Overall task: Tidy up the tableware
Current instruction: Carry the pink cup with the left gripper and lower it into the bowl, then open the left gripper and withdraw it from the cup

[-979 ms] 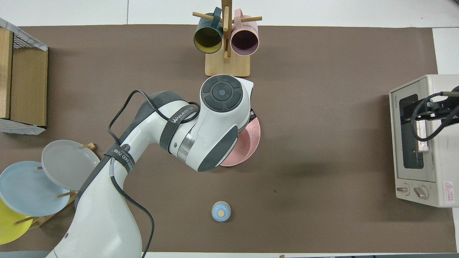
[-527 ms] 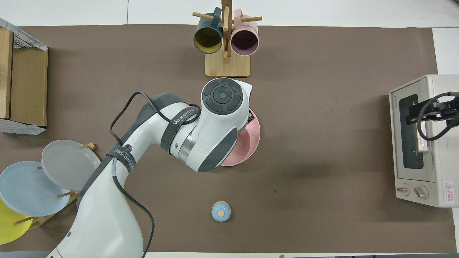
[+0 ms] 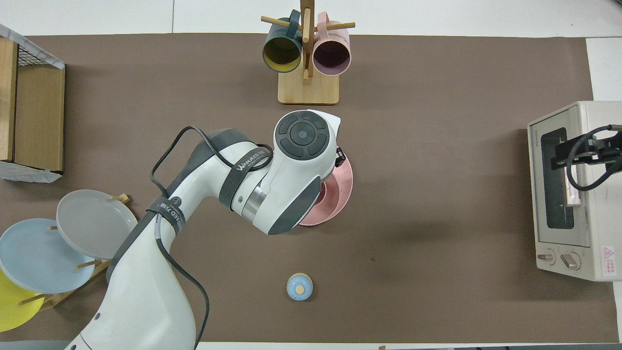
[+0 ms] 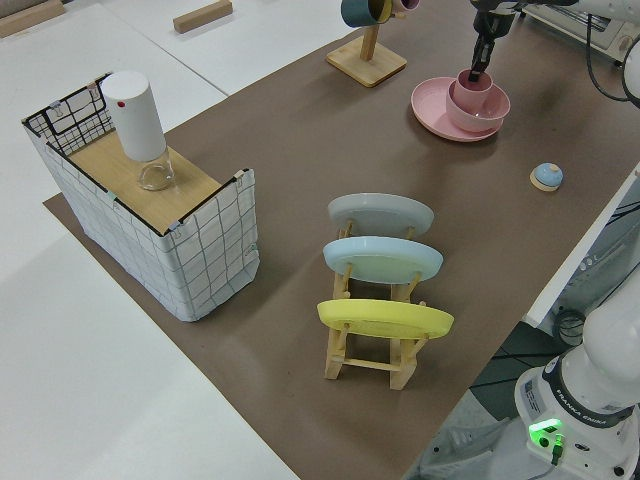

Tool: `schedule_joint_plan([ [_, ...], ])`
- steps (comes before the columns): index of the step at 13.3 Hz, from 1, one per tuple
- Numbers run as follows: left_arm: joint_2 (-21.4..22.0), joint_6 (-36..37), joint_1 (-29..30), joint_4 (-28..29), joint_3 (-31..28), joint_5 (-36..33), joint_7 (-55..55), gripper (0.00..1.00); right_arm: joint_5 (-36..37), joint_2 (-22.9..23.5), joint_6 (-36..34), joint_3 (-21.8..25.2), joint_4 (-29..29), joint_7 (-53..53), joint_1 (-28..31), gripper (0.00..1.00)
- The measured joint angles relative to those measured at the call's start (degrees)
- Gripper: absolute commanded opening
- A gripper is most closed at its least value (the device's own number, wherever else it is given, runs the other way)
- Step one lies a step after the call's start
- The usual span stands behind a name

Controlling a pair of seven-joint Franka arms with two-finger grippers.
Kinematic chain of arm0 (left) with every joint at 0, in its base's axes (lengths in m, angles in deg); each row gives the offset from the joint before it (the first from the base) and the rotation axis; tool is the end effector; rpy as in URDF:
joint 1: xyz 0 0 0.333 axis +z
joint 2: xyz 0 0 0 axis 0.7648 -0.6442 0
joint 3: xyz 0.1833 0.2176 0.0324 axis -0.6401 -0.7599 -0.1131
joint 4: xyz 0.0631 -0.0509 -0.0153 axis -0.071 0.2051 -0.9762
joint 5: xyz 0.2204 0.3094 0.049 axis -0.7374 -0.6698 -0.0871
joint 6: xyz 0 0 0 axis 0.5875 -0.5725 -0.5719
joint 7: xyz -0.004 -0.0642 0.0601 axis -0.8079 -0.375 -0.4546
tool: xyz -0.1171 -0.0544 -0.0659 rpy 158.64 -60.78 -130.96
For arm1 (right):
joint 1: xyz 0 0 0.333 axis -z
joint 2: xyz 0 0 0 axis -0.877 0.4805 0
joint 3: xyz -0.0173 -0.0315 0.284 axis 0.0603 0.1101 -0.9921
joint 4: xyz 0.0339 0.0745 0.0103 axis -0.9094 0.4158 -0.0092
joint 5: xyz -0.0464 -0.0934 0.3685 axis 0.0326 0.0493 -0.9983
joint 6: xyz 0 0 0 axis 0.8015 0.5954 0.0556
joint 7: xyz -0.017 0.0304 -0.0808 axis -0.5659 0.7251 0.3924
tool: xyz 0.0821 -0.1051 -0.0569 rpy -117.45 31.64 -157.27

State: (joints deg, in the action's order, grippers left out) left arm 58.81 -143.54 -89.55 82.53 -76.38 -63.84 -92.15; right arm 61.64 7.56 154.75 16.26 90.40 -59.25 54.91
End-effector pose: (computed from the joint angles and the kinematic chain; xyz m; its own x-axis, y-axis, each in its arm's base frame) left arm 0.4849 -0.4464 0.3327 0.9226 0.3828 -0.0485 0.3848 -0.9220 0.0430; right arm 0.5282 -0.0537 0.5154 0.9847 -0.1088 -0.1365 -0.1084 -0.9941 0.0105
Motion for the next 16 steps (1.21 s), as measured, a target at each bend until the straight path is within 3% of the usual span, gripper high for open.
schedule_joint_plan([
  [3,2.0,2.1,0.4,-0.4,-0.8,-0.1,2.0,1.0,0.0,0.0,0.0,0.0,0.0,0.0,0.1,1.0],
  [7,8.4,9.4,4.1,-0.8,-1.5,-0.1,6.2,1.0,0.0,0.0,0.0,-0.1,-0.1,0.0,0.2,1.0],
  [13,9.4,10.5,5.5,-0.9,-1.5,-0.1,8.6,1.0,0.0,0.0,0.0,0.8,-0.7,0.0,0.7,1.0],
  [16,11.3,17.0,13.1,-4.1,-1.8,0.7,20.7,1.0,0.0,0.0,0.0,1.0,-1.2,0.0,0.3,1.0],
])
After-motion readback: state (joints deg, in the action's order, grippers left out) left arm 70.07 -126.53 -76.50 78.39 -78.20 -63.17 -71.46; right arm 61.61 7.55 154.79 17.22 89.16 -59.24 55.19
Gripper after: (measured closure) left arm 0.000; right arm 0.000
